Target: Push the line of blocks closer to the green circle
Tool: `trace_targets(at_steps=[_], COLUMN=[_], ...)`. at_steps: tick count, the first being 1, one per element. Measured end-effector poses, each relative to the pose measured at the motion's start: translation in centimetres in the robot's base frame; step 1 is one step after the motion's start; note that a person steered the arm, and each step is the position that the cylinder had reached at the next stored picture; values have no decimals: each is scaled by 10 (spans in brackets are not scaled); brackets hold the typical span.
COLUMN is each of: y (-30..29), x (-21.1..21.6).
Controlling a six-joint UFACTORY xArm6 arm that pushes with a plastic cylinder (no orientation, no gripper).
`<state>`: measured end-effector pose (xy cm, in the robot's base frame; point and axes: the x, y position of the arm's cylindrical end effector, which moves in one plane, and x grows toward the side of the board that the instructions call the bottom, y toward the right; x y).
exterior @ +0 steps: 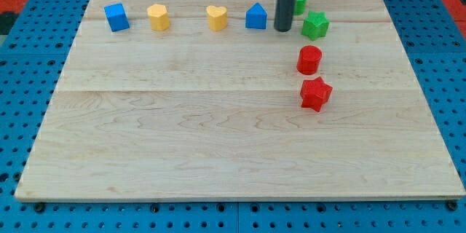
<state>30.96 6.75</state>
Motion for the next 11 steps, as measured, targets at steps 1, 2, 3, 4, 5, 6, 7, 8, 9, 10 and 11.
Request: trace_targets(at_steps=[1, 2, 3, 4, 5, 6, 7, 8, 9, 10, 11], y=[-47, -112, -206, -332, -371, -317, -314, -278, -201, -130, -53], x=[34, 40, 41, 17, -6, -11, -39, -36, -36, -25, -25])
